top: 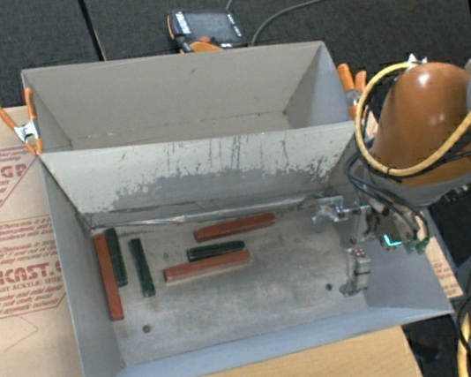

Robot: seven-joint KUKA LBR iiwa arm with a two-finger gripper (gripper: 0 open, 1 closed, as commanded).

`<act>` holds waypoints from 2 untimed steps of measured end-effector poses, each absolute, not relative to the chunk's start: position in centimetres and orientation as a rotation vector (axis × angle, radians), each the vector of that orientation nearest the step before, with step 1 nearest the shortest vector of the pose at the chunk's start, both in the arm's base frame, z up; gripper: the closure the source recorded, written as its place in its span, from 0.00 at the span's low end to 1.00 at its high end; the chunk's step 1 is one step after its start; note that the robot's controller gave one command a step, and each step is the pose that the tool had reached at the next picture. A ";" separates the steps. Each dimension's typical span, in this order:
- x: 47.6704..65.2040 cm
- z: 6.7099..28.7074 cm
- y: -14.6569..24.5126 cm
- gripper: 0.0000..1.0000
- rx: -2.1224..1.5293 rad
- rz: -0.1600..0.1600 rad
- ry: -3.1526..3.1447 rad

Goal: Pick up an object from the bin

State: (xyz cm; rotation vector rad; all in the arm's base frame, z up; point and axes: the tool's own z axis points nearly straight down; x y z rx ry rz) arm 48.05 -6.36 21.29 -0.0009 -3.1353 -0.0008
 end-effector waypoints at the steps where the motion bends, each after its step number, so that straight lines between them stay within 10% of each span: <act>1: 55.9 6.5 -8.5 0.00 -0.122 -0.002 -3.138; 2: 58.8 10.1 -8.2 0.00 -0.557 -0.002 -3.097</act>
Offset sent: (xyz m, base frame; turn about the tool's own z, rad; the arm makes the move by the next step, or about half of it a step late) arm 0.0784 -0.0222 -0.1429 0.0781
